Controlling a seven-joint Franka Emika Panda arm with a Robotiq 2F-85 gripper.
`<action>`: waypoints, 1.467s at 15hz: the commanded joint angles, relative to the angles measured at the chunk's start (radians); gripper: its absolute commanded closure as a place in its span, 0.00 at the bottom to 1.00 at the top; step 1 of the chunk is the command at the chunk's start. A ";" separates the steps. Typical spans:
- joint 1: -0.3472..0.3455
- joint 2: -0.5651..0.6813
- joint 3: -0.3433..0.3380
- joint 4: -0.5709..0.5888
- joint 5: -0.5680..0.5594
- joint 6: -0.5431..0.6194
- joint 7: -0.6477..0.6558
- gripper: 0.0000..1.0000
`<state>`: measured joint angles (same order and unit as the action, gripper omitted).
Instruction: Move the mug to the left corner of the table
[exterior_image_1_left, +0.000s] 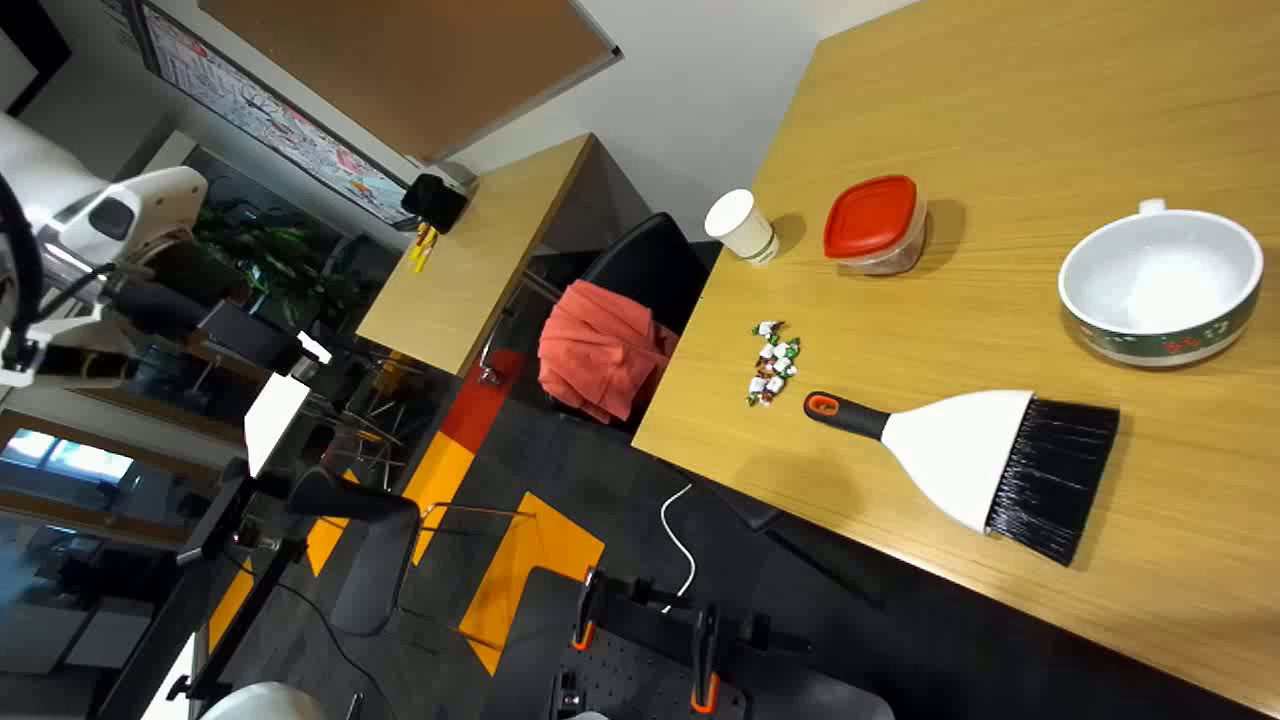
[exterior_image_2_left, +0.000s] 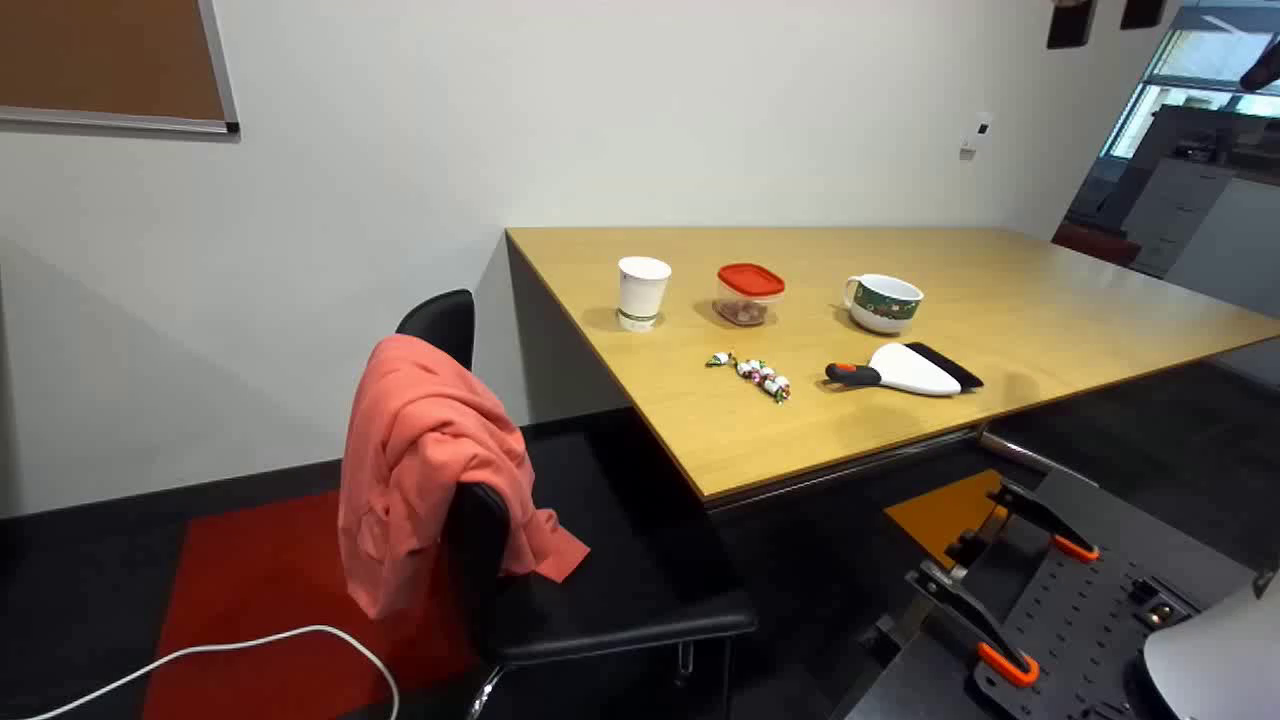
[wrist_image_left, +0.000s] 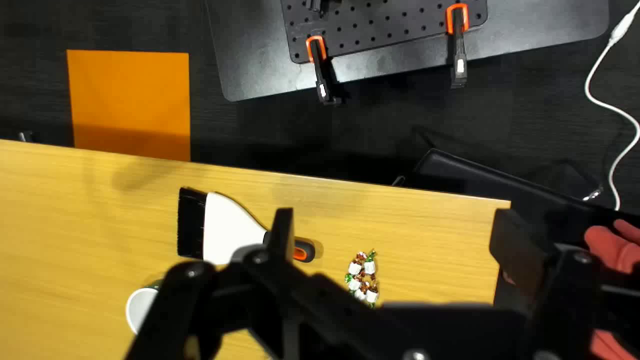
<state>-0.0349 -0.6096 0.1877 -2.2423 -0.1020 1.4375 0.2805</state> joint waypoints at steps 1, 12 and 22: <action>0.022 0.004 -0.015 0.003 -0.007 -0.004 0.010 0.00; 0.005 0.056 -0.047 0.008 -0.068 0.085 -0.019 0.00; -0.041 0.249 -0.306 0.014 -0.183 0.432 -0.353 0.00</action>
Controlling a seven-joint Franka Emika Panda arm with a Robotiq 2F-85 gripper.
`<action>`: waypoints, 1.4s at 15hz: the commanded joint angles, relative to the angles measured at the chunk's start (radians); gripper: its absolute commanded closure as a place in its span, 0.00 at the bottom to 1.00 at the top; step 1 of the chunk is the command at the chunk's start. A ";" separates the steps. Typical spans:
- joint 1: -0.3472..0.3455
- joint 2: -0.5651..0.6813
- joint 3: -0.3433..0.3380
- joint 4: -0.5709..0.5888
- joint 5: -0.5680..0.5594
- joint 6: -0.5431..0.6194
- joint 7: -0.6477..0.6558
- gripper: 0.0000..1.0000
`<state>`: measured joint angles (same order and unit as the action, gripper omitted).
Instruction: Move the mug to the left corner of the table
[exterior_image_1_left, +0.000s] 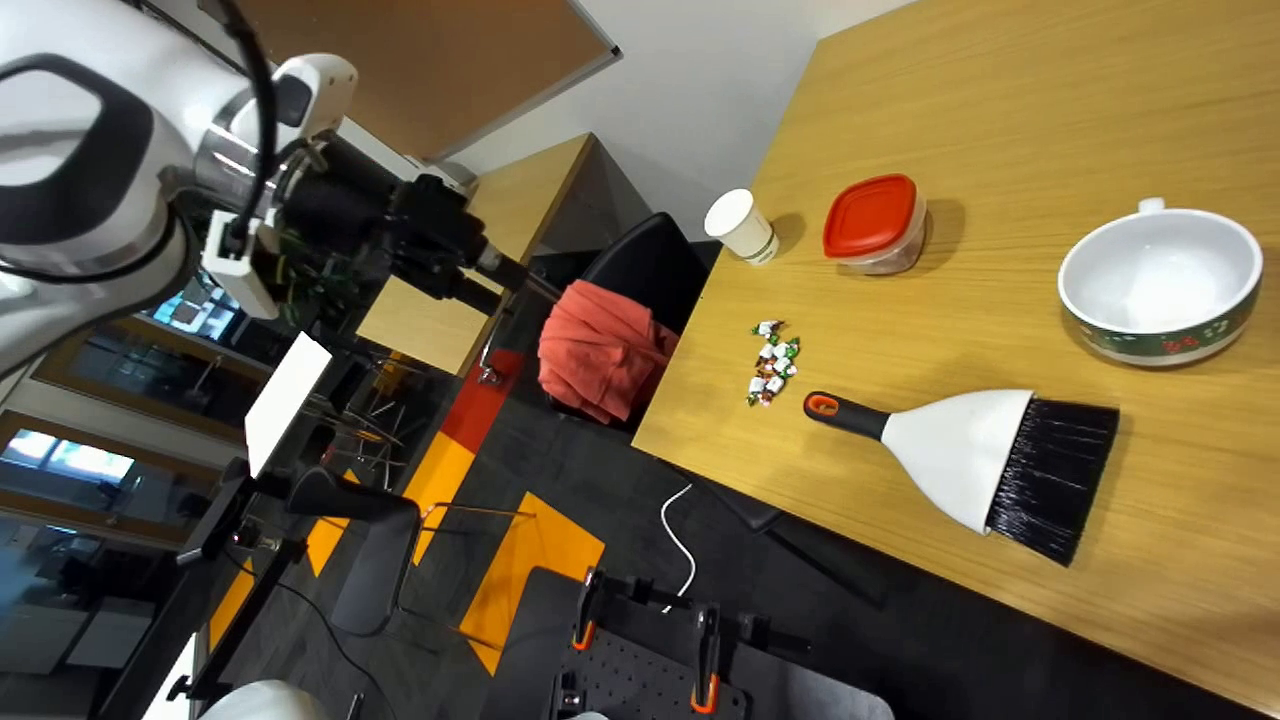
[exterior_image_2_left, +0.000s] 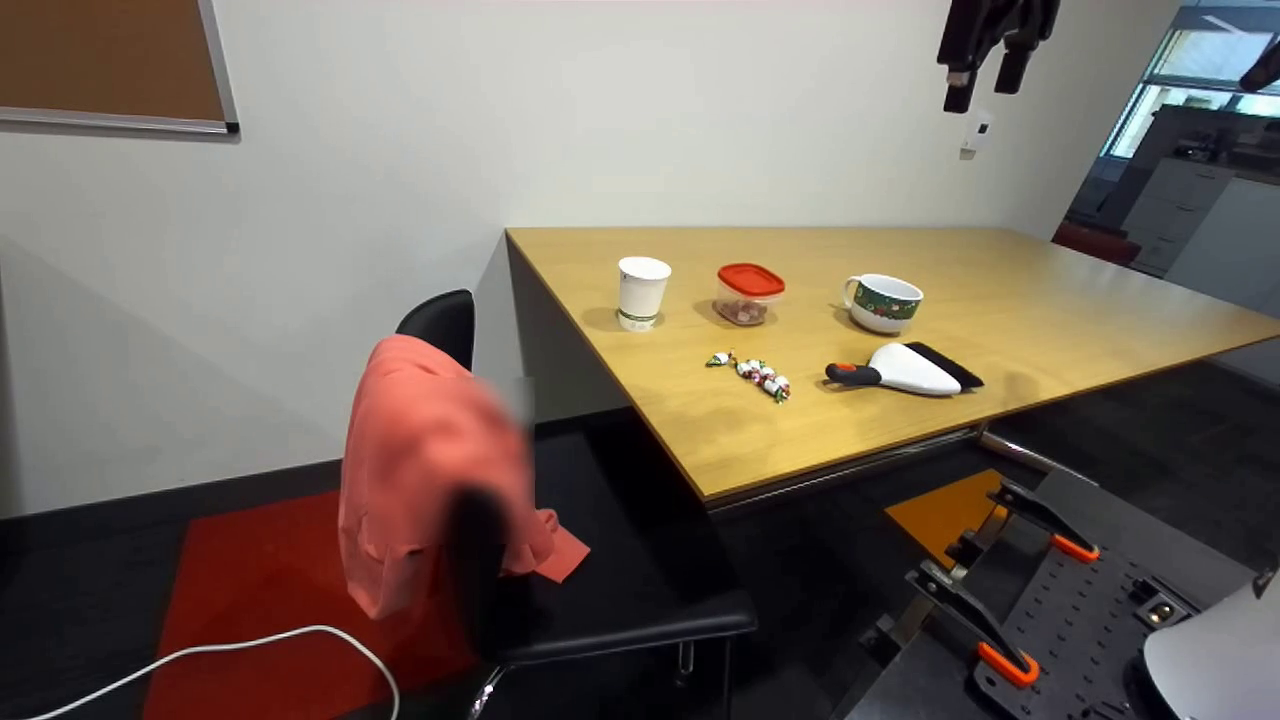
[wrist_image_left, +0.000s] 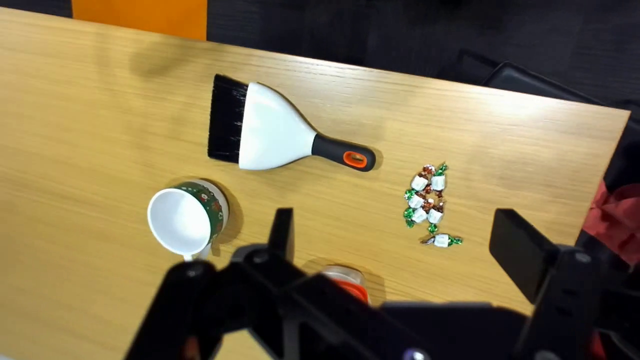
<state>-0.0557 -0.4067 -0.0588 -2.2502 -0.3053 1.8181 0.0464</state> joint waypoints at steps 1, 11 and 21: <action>-0.030 0.066 -0.087 0.032 0.026 0.059 -0.159 0.00; -0.041 0.057 -0.069 0.012 0.016 0.046 -0.141 0.00; -0.096 0.354 -0.205 0.158 0.059 0.166 -0.451 0.00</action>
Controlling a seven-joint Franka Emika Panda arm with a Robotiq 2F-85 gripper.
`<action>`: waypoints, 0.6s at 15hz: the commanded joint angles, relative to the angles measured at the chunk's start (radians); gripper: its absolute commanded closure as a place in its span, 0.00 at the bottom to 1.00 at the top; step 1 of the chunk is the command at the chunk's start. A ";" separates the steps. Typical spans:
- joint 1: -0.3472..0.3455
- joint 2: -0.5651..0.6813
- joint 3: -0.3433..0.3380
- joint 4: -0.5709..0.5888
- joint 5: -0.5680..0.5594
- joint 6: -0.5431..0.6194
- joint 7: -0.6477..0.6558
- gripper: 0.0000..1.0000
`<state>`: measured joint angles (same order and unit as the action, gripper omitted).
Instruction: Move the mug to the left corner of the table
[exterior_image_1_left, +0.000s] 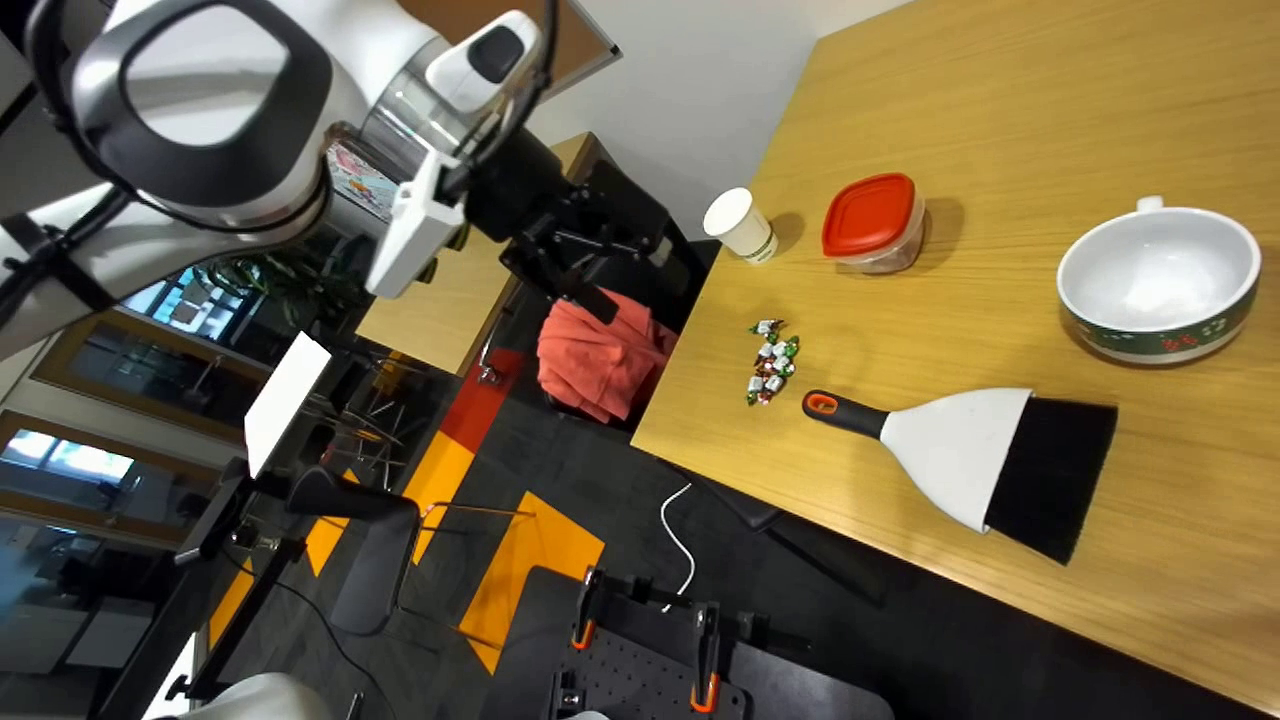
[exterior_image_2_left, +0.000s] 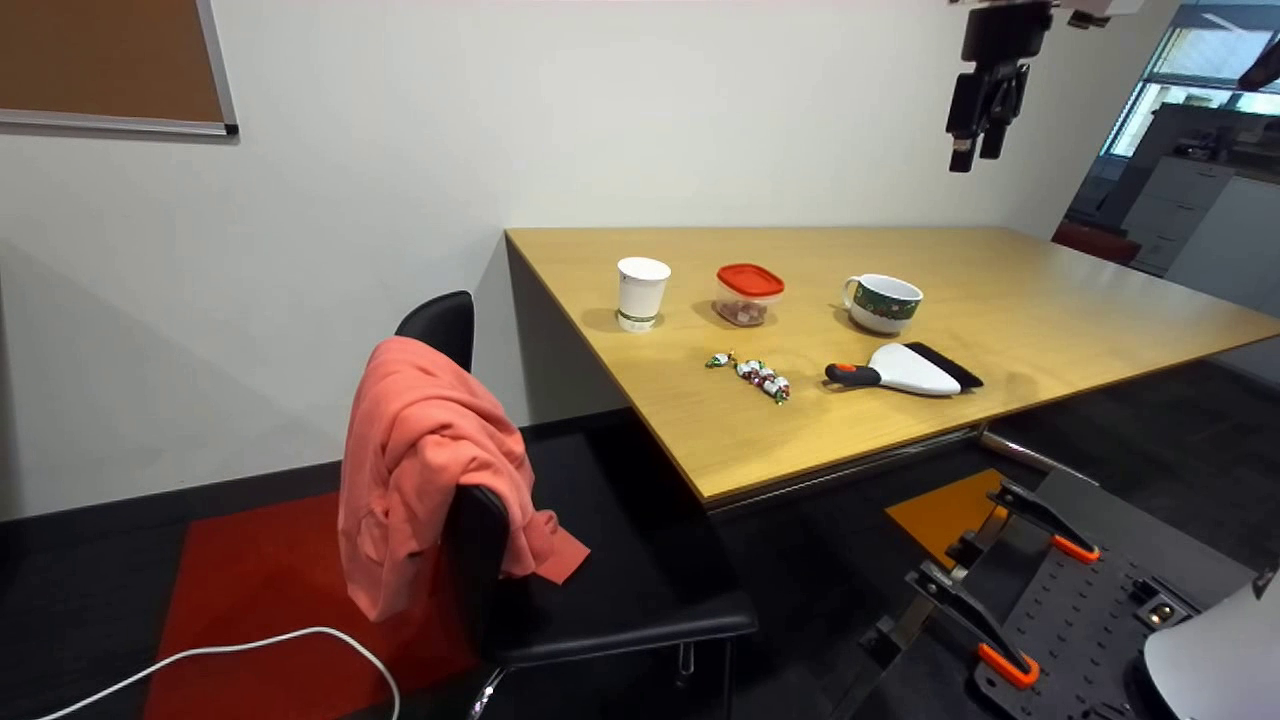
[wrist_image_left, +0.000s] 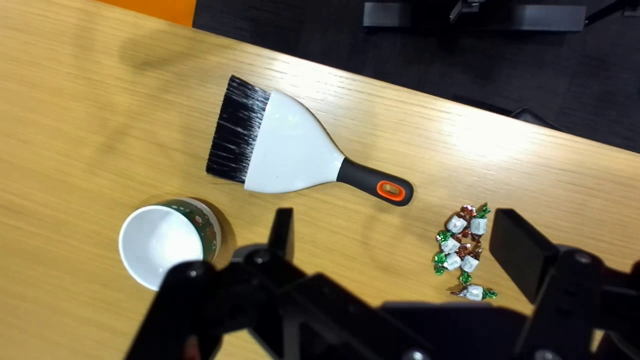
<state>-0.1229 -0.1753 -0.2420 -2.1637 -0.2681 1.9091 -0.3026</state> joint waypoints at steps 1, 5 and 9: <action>-0.039 0.157 -0.029 0.085 0.022 0.111 -0.137 0.00; -0.101 0.306 -0.039 0.138 0.057 0.264 -0.254 0.00; -0.182 0.434 -0.024 0.219 0.141 0.313 -0.360 0.00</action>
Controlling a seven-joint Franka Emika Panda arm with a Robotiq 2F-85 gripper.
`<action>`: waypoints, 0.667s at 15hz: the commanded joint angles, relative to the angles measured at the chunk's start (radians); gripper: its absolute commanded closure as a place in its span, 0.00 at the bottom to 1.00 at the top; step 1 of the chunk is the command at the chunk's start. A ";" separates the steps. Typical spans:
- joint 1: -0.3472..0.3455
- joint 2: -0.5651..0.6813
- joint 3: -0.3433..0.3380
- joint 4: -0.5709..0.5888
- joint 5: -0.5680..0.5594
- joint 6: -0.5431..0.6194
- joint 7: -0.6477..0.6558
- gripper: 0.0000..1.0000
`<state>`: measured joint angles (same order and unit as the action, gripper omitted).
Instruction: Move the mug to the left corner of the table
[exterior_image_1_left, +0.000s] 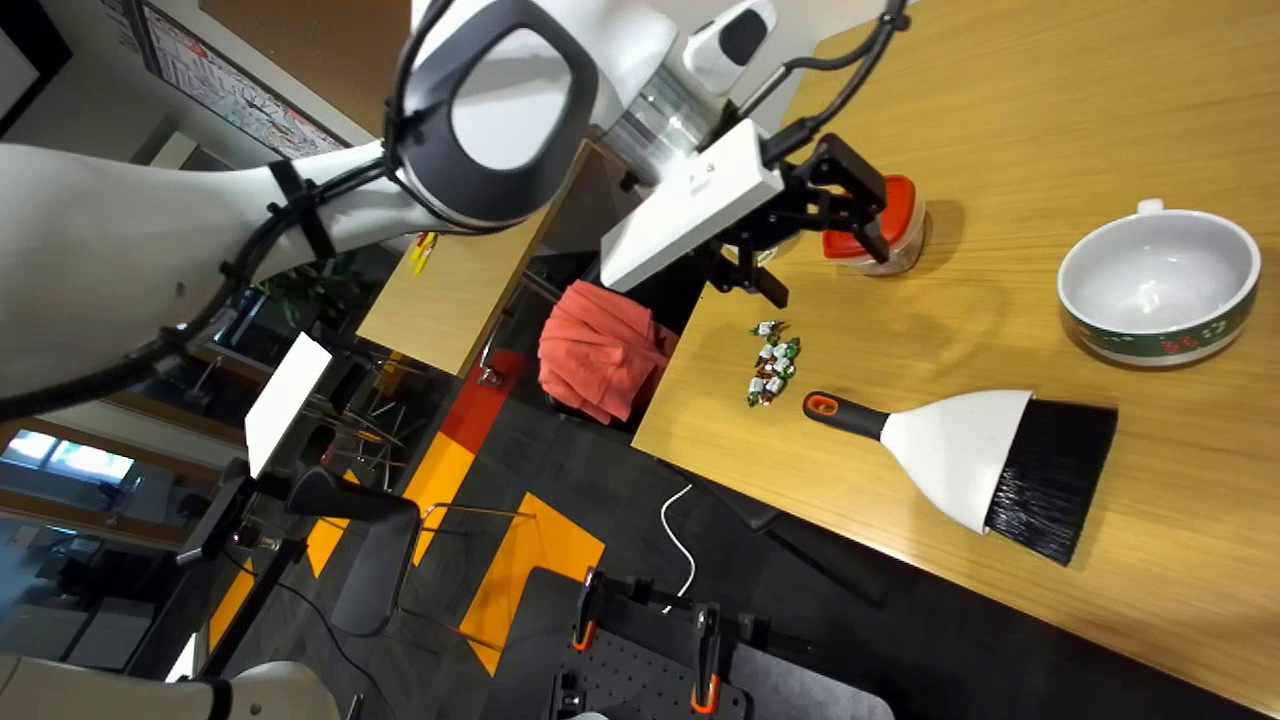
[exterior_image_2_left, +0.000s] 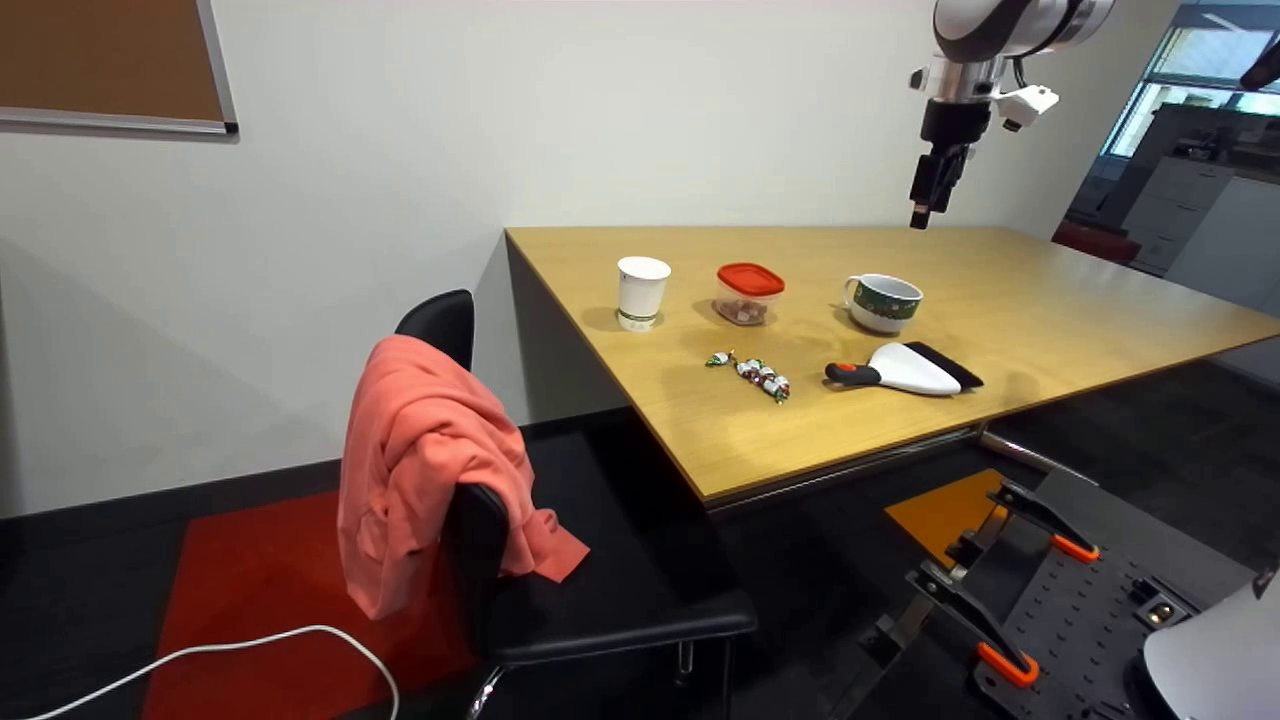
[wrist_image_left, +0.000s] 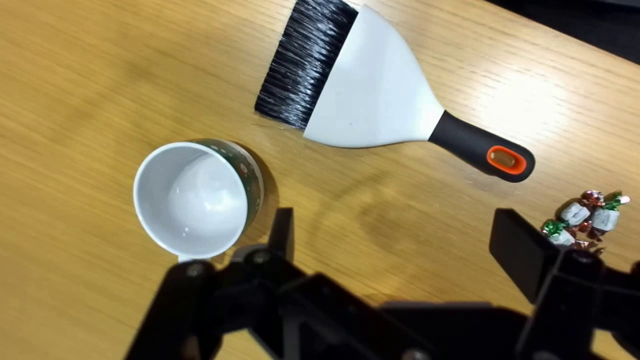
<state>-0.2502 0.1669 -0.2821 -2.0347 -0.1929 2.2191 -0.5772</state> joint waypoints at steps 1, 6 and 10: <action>-0.070 0.121 0.019 0.119 0.075 -0.019 -0.101 0.00; -0.066 0.085 0.025 0.059 0.037 0.002 -0.058 0.00; -0.066 0.096 0.031 0.072 0.049 0.001 -0.051 0.00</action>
<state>-0.2976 0.2490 -0.2685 -1.9781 -0.1502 2.2242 -0.6382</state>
